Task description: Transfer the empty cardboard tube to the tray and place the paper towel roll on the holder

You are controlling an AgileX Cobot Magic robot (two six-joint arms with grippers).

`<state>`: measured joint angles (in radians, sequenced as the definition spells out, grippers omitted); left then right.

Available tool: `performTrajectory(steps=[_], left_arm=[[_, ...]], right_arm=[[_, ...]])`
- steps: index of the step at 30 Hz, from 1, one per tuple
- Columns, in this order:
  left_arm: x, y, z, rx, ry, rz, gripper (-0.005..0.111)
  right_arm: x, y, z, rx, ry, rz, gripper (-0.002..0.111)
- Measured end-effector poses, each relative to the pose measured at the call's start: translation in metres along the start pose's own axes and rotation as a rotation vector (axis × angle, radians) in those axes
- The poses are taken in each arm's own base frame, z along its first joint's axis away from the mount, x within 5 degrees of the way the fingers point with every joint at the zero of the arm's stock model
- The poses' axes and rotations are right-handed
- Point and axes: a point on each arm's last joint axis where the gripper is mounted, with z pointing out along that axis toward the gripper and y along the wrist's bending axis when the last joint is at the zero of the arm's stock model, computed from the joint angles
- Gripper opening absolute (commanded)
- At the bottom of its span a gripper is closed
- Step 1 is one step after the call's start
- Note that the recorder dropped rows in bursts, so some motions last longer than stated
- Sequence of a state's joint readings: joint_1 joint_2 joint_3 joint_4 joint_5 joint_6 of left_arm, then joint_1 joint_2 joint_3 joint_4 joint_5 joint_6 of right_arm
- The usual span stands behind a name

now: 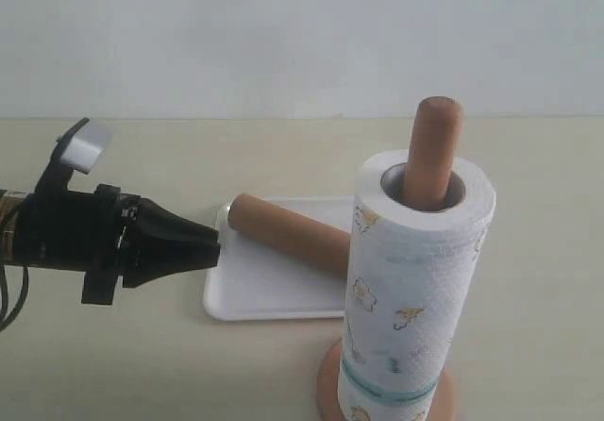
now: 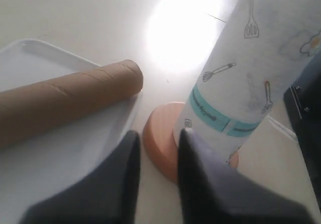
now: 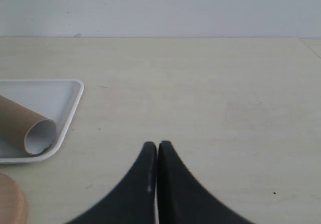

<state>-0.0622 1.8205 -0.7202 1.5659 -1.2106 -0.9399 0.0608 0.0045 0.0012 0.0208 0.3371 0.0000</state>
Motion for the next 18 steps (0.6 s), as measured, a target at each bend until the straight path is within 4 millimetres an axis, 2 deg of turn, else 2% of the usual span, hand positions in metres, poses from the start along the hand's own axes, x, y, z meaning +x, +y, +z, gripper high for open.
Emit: performTrajectory(steps=[18], left_arm=[[0.0003,0.0021,-0.0032,-0.012,-0.005,-0.045,0.004]], right_arm=[[0.0,0.0,0.0,0.0,0.0,0.0,0.0]])
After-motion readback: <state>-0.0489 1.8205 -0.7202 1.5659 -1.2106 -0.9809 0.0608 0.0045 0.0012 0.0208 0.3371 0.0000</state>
